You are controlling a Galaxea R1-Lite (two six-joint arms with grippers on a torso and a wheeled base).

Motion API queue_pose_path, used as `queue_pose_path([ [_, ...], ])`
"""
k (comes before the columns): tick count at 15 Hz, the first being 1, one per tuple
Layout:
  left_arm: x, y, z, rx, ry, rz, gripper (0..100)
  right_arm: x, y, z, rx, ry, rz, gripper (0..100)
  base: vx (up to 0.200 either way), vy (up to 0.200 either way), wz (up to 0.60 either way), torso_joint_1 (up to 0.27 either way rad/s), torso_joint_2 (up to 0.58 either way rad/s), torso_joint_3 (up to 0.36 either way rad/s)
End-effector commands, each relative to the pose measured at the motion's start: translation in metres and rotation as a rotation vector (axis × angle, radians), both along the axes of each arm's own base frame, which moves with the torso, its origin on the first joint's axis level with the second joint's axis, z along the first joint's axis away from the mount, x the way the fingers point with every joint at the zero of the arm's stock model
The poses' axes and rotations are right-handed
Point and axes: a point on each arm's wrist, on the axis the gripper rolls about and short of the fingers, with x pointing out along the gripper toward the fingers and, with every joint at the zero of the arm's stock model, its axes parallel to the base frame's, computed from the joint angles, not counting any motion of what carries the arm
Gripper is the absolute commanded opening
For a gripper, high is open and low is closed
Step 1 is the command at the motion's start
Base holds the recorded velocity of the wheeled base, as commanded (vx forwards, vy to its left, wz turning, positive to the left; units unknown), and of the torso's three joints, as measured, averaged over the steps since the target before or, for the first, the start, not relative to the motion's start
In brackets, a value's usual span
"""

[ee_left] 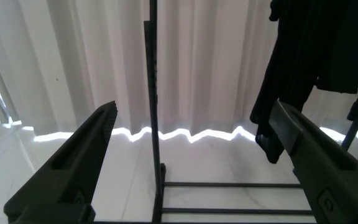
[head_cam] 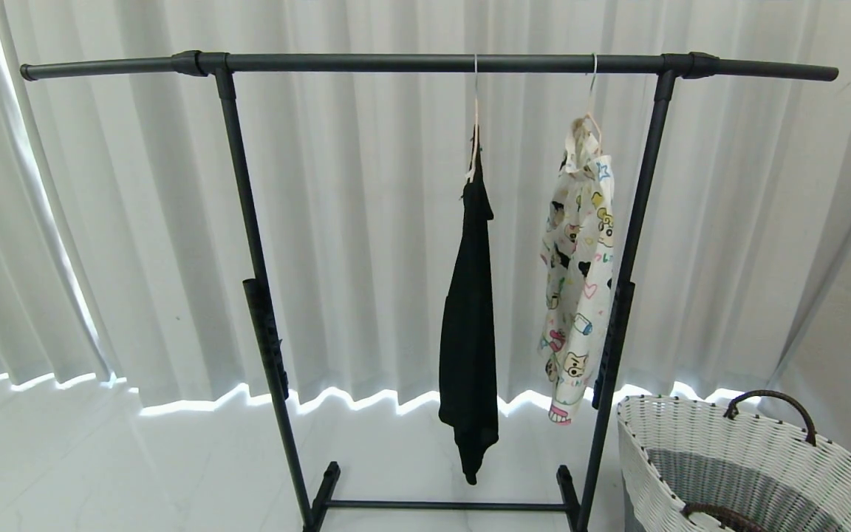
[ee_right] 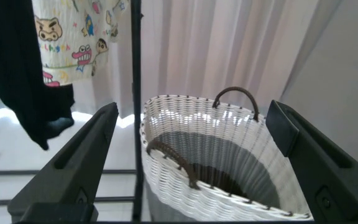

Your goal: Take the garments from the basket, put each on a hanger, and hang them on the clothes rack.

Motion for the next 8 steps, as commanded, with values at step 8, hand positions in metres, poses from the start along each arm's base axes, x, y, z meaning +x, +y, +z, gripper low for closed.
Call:
queue_pose_path([
  [8,-0.0001,0.0000,0.0000,0.000,-0.002,0.000,100,-0.0001,0.0000,0.0001,0.029,-0.003,0.002,100,0.000,0.000,0.00,0.000,0.00,0.000],
])
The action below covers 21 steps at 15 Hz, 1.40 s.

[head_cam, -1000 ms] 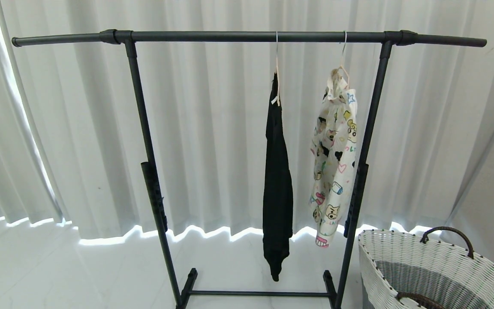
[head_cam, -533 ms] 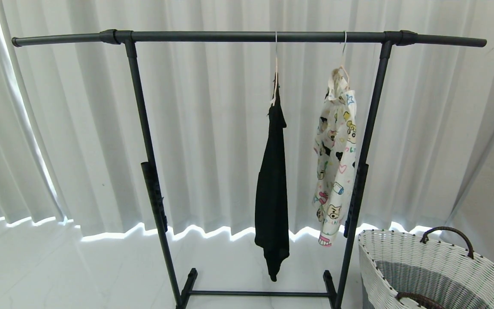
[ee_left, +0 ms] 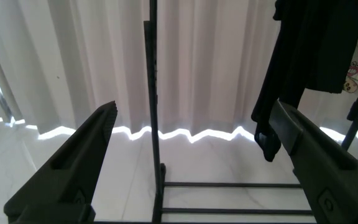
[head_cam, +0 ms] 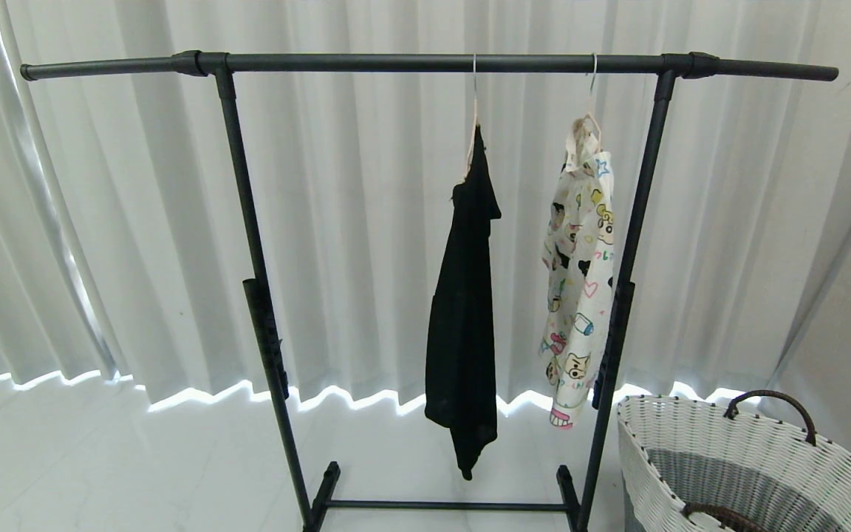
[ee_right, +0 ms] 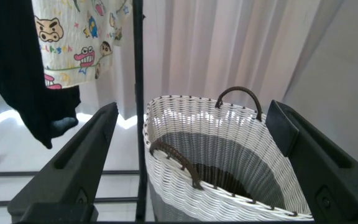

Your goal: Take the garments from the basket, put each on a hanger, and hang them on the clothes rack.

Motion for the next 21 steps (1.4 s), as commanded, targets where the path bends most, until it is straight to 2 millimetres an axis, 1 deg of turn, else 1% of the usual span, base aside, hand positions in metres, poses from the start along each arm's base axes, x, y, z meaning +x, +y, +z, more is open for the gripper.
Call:
queue_pose_path([
  [1,-0.0001,0.0000,0.0000,-0.001,-0.001,0.000,100,0.0000,0.0000,0.0001,-0.001,-0.001,0.000,100,0.000,0.000,0.00,0.000,0.00,0.000],
  [21,-0.0001,0.0000,0.0000,-0.001,-0.001,0.000,100,0.0000,0.0000,0.0001,-0.001,-0.001,0.000,100,0.000,0.000,0.00,0.000,0.00,0.000],
])
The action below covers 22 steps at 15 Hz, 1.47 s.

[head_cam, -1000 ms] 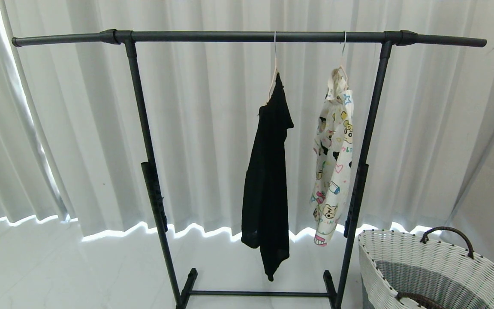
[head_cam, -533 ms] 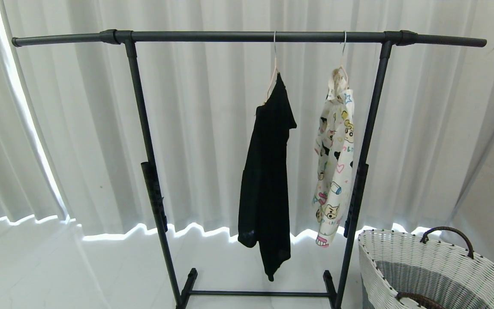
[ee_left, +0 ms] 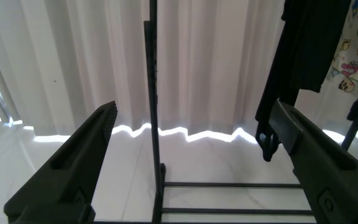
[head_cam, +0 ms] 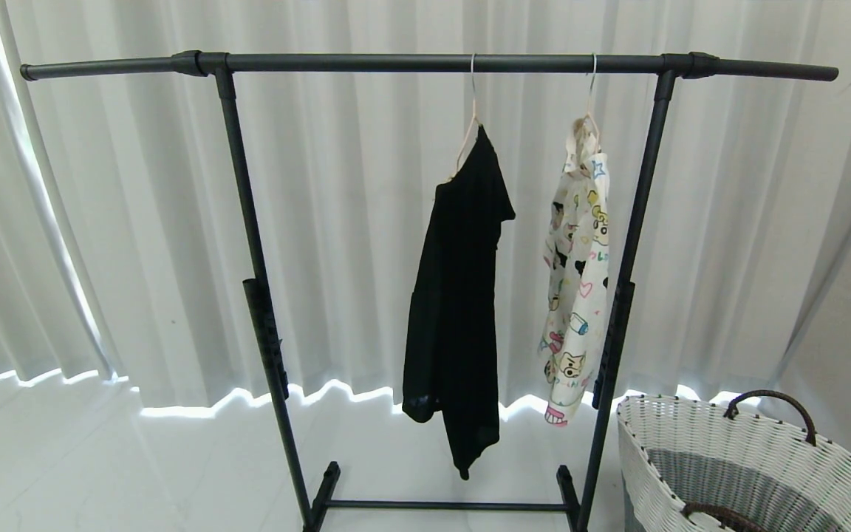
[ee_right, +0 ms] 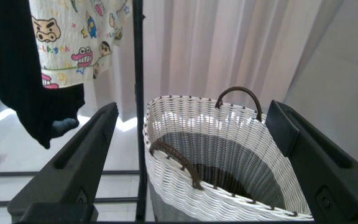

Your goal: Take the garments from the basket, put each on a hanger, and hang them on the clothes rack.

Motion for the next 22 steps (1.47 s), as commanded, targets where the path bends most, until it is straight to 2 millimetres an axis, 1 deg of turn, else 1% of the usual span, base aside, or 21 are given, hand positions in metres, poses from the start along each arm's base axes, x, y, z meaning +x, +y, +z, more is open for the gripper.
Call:
queue_pose_path([
  [1,0.0000,0.0000,0.0000,0.000,-0.001,0.000,100,0.0000,0.0000,0.0000,-0.001,-0.001,0.000,100,0.000,0.000,0.00,0.000,0.00,0.000],
  [22,0.0000,0.0000,0.0000,0.000,-0.001,0.000,100,0.0000,0.0000,0.0000,-0.001,-0.001,0.000,100,0.000,0.000,0.00,0.000,0.00,0.000],
])
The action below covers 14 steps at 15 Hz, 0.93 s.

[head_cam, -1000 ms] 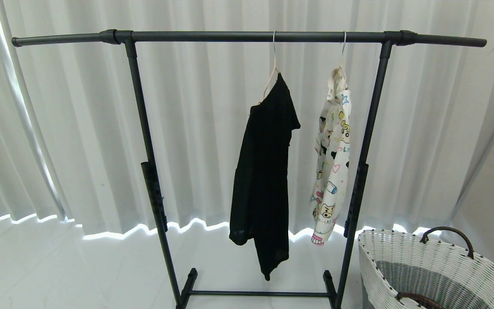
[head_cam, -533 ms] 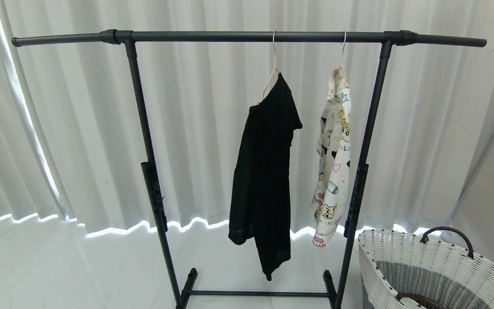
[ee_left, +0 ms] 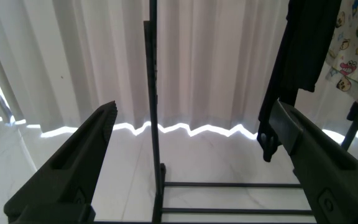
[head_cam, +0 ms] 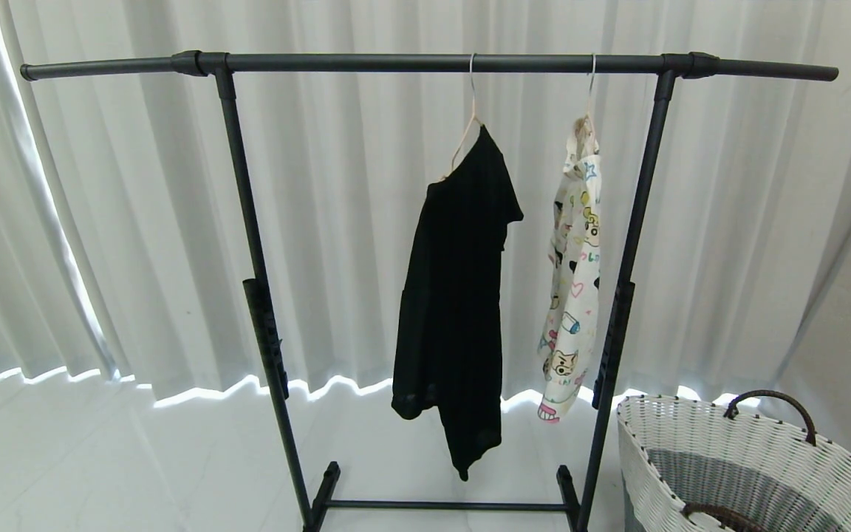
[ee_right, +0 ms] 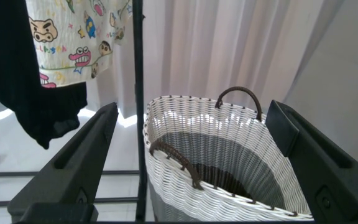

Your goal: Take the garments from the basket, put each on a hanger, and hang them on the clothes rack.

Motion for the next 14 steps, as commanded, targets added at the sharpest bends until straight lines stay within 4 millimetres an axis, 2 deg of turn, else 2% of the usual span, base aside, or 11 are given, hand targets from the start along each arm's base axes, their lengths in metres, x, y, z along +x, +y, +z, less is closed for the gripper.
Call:
queue_pose_path([
  [1,0.0000,0.0000,0.0000,0.000,-0.001,0.001,100,0.0000,0.0000,0.0000,0.000,-0.001,0.000,100,0.000,0.000,0.00,0.000,0.00,0.000],
  [14,0.0000,0.0000,0.0000,0.000,-0.001,0.001,100,0.0000,0.0000,0.0000,0.000,-0.001,0.000,100,0.000,0.000,0.00,0.000,0.00,0.000],
])
